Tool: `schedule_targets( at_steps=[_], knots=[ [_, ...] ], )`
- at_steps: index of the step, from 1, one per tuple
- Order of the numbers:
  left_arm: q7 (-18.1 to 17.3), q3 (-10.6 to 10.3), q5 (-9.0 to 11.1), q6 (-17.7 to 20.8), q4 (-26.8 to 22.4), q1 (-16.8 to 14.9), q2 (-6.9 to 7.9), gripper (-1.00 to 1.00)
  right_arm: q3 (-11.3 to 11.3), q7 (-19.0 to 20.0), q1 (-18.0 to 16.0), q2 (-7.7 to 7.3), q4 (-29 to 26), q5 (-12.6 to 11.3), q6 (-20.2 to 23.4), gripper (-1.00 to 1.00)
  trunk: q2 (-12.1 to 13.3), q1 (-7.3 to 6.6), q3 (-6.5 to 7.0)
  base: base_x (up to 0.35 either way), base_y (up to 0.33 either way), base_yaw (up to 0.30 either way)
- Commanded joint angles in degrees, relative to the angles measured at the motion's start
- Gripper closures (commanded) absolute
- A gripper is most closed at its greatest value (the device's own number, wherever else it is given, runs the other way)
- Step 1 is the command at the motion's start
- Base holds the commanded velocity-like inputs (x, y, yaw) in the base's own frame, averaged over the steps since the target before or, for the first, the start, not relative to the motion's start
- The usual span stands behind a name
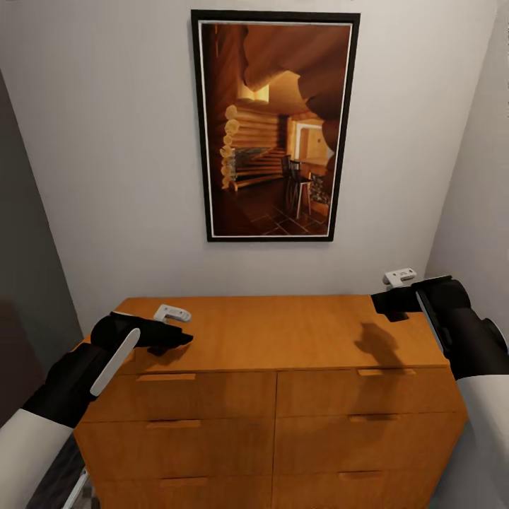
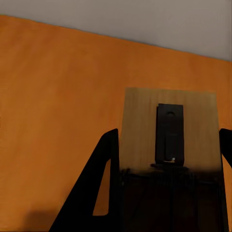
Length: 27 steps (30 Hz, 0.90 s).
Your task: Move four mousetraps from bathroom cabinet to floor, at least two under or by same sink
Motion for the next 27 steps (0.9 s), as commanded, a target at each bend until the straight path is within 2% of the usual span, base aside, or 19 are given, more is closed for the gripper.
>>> schedule_targets(
  at_steps=[1, 16, 27],
  knots=[
    [-0.6, 0.0, -0.6, 0.1, 0.0, -0.1, 0.06, -1.0, 0.1, 0.5, -0.1, -0.04, 0.0, 0.5, 0.2, 1.0, 0.0, -0.01, -0.07, -0.042, 0.0, 0.0],
    [-0.6, 0.0, -0.8, 0.1, 0.4, -0.1, 0.19, -1.0, 0.1, 0.4, -0.1, -0.11, 1.1, 0.5, 0.2, 1.0, 0.0, -0.01, -0.07, -0.009, 0.0, 0.0],
    [0.3, 0.1, -0.8, 0.1, 2.5, -0.1, 0.22, -1.0, 0.1, 0.4, -0.1, -0.04, 1.9, 0.7, 0.2, 1.0, 0.0, -0.01, -0.07, 0.0, 0.0, 0.0]
  ],
)
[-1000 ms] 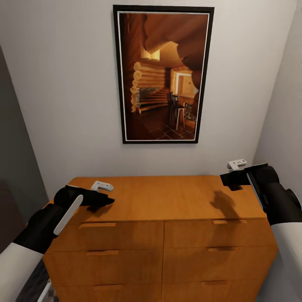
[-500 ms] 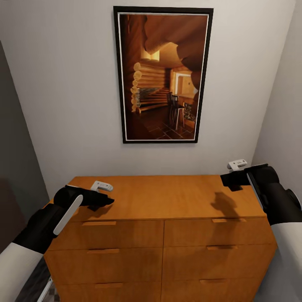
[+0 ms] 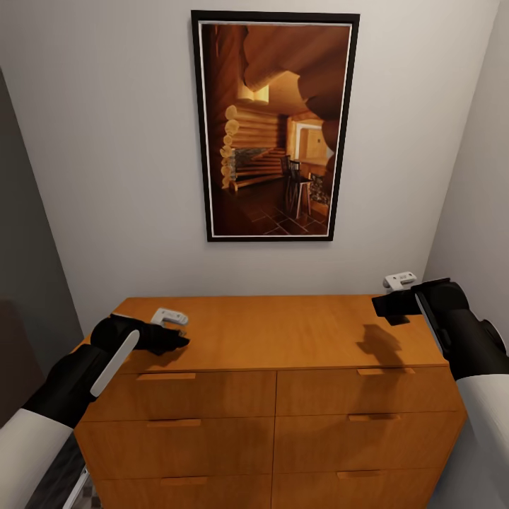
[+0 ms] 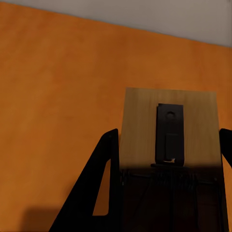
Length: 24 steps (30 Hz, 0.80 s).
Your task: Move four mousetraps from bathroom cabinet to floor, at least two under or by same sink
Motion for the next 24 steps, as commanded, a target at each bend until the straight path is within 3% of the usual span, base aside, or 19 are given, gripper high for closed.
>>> schedule_targets(
  at_steps=[1, 8, 15, 24],
  knots=[
    [-0.5, 0.0, -0.5, 0.2, 0.1, -0.1, 0.04, -1.0, 0.1, 0.5, -0.1, -0.04, 0.0, 0.5, 0.2, 1.0, 0.0, 0.0, -0.07, 0.0, 0.0, 0.0],
    [-0.4, 0.2, -0.5, 0.2, 1.2, -0.1, 0.04, -1.0, 0.1, 0.5, -0.1, -0.11, 0.0, 0.6, 0.2, 1.0, 0.0, 0.0, -0.07, 0.0, 0.0, 0.0],
    [-0.4, 2.5, -0.4, 0.2, 1.3, -0.1, 0.04, -1.0, 0.1, 0.5, -0.1, -0.12, 0.0, 0.6, 0.2, 1.0, 0.0, 0.0, -0.07, 0.0, 0.0, 0.0],
    [-0.4, 3.2, -0.2, 0.2, 2.7, -0.1, -0.05, -1.0, 0.1, 0.5, -0.1, -0.12, 0.0, 0.6, 0.2, 1.0, 0.0, 0.0, -0.07, 0.0, 0.0, 0.0]
  ],
)
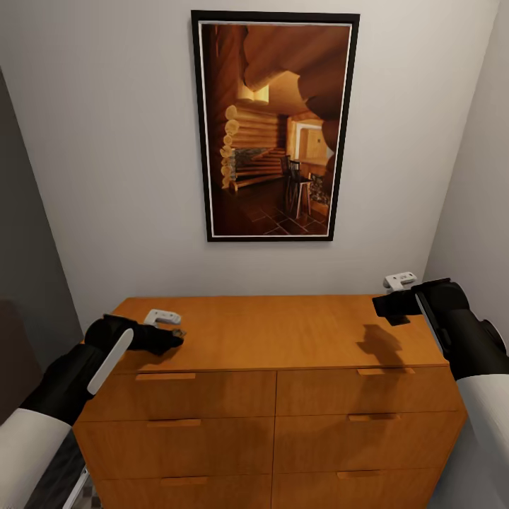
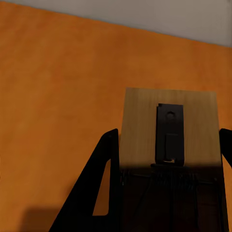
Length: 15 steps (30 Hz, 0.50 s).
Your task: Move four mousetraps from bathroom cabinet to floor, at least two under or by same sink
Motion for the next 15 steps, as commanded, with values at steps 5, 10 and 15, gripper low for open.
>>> schedule_targets(
  at_steps=[5, 10, 15],
  knots=[
    [-0.5, 0.0, -0.5, 0.1, 1.0, -0.1, -0.14, -1.0, 0.1, 0.5, -0.1, -0.05, 0.0, 0.5, 0.2, 1.0, 0.0, 0.0, -0.07, 0.0, 0.0, 0.0],
    [-0.5, -0.1, -0.5, 0.2, 1.3, -0.1, -0.26, -1.0, 0.1, 0.5, -0.1, -0.05, 0.0, 0.5, 0.2, 1.0, 0.0, 0.0, -0.07, 0.0, 0.0, 0.0],
    [-0.5, -0.1, -0.5, 0.1, 1.5, -0.1, -0.34, -1.0, 0.1, 0.5, -0.1, -0.05, 0.0, 0.5, 0.2, 1.0, 0.0, 0.0, -0.07, 0.0, 0.0, 0.0]
  ],
)
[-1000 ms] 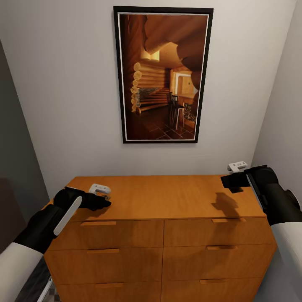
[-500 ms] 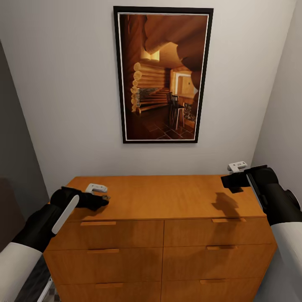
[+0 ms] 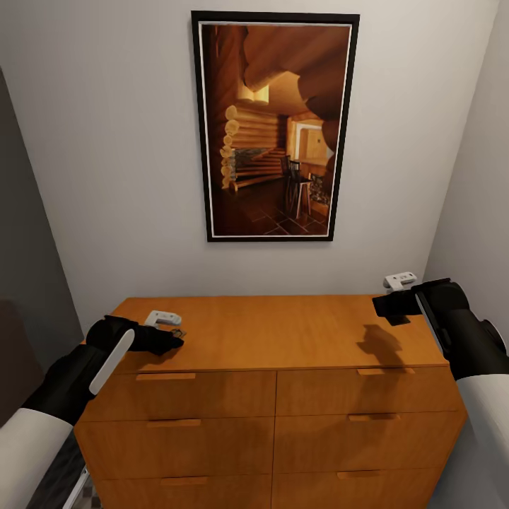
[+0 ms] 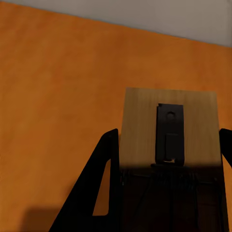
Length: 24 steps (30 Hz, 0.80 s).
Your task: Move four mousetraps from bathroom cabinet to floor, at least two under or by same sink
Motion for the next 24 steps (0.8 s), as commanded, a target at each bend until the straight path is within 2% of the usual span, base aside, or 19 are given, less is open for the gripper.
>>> schedule_targets(
  at_steps=[1, 24],
  knots=[
    [-0.6, -0.1, -0.3, 0.2, 0.7, 0.0, 0.02, -1.0, 0.1, 0.5, -0.1, -0.04, 0.0, 0.5, 0.2, 1.0, 0.0, 0.0, -0.08, 0.0, 0.0, 0.0],
    [-0.5, -0.1, -0.4, 0.2, 1.5, 0.0, 0.02, -1.0, 0.1, 0.5, -0.1, -0.04, 0.0, 0.6, 0.2, 1.0, 0.0, 0.0, -0.08, 0.0, 0.0, 0.0]
  ],
)
